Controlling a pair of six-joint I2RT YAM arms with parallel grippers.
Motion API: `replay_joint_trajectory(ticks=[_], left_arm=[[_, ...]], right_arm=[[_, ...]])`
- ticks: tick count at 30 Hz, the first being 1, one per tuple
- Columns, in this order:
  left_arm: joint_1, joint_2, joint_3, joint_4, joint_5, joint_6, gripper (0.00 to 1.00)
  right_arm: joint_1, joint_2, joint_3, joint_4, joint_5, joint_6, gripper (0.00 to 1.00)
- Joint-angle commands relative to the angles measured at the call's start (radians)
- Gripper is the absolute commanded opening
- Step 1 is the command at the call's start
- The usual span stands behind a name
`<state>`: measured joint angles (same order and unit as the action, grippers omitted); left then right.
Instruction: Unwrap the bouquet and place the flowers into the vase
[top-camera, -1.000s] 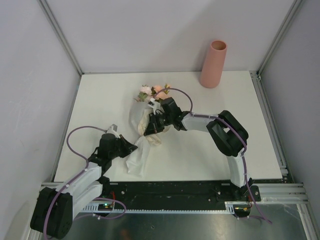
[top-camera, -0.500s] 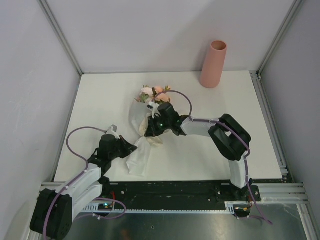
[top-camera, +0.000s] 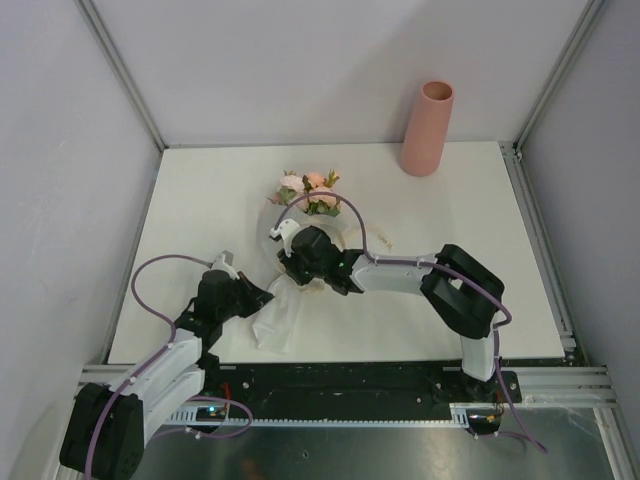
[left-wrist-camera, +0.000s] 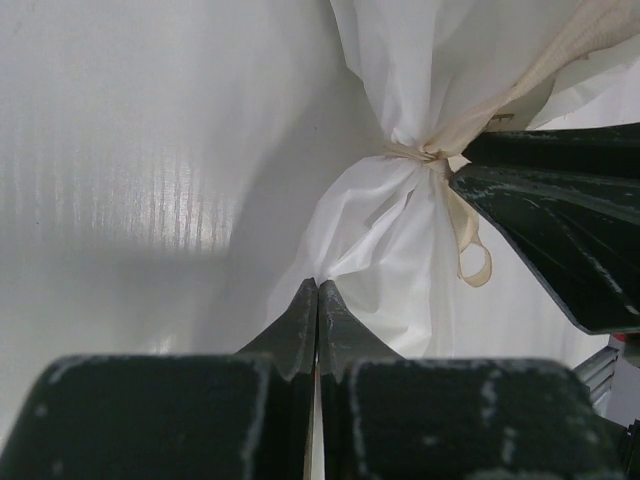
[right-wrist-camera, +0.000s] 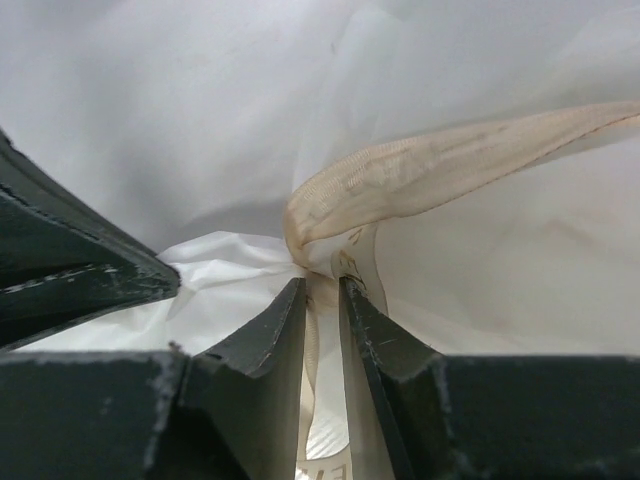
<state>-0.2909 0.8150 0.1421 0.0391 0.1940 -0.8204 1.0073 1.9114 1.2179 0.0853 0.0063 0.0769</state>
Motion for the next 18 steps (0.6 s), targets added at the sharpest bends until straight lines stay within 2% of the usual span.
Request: replay_joint_trajectory(ticks=[1, 18], left_arm=[[-0.006, -0.009, -0.001, -0.004, -0.012, 0.008, 0.0], [-0.007, 0.017, 0.015, -0.002, -0.014, 0.015, 0.0]], right_arm=[[0.022, 0.047, 0.05, -0.018, 0.136, -0.099, 0.25], [0.045, 0.105, 0.088, -0.02, 0.045, -0.15, 0.27]])
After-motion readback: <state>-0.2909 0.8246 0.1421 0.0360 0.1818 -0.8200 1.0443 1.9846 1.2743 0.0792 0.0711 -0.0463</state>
